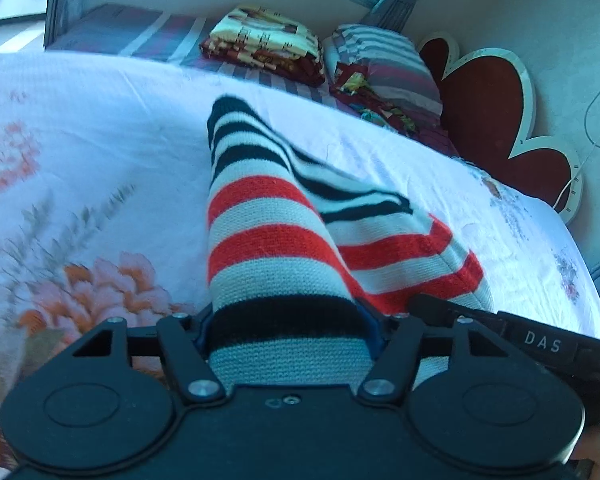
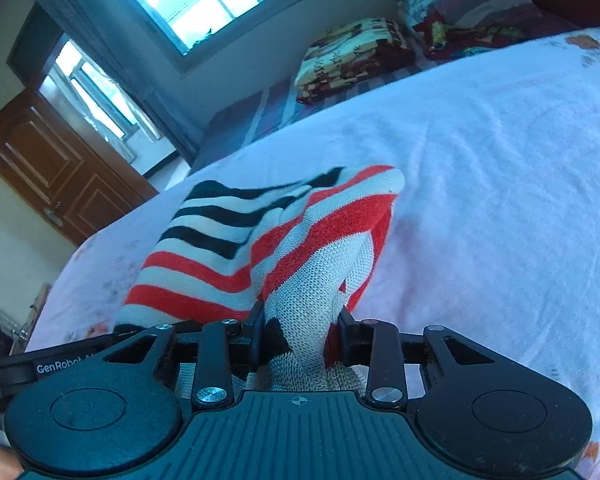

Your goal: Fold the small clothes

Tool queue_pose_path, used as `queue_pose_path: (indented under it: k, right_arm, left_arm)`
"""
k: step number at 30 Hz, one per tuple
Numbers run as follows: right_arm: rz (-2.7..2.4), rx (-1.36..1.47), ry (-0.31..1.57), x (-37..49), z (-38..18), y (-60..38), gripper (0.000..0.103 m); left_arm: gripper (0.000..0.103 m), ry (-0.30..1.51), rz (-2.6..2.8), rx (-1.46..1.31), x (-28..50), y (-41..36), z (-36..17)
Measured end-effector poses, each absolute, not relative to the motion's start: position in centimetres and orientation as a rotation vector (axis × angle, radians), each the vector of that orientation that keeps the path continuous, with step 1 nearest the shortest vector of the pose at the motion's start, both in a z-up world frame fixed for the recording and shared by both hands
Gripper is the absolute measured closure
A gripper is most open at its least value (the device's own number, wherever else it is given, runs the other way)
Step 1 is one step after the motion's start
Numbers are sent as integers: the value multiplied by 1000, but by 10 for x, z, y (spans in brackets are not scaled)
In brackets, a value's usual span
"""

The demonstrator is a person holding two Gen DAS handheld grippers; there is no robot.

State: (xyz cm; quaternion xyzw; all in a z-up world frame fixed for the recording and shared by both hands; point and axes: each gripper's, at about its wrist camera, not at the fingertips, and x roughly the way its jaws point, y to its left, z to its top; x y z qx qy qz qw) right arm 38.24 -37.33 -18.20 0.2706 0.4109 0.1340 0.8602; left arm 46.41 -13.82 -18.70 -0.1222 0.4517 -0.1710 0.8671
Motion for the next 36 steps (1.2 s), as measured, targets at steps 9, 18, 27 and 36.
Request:
queue_pose_path:
  k: [9, 18, 27, 36]
  right_arm:
    - [361, 546, 820, 383, -149, -285, 69]
    - [420, 546, 796, 399, -144, -131, 69]
    - [439, 534, 828, 430, -183, -16, 69]
    - [378, 605, 870, 448, -202, -48, 56]
  left_arm:
    - [38, 894, -331, -278, 453, -56, -161]
    - [38, 850, -284, -289, 458, 83, -154]
    - [38, 872, -240, -312, 485, 185, -187]
    - [27, 853, -233, -350, 481, 205, -206]
